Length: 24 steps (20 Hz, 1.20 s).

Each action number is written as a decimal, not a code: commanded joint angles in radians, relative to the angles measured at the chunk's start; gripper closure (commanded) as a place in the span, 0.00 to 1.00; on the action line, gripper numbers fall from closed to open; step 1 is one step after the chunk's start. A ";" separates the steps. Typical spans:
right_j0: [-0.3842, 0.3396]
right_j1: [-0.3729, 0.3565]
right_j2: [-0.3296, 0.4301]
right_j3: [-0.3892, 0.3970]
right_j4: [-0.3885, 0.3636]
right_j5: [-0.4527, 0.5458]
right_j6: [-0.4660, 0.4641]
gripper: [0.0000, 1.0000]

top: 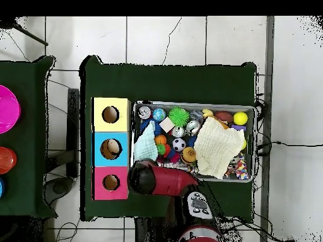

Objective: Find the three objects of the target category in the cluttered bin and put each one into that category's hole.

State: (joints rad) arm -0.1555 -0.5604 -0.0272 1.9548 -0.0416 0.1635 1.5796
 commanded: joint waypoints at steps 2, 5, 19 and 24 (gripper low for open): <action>0.016 0.051 -0.007 -0.014 0.043 0.064 0.193 1.00; 0.022 0.050 -0.018 -0.038 0.044 0.084 0.184 1.00; 0.058 -0.297 -0.025 0.014 0.076 0.268 0.192 1.00; 0.073 -0.356 -0.022 -0.003 0.095 0.336 0.197 1.00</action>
State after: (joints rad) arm -0.0994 -0.8069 -0.0591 1.9564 -0.0049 0.3552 1.5796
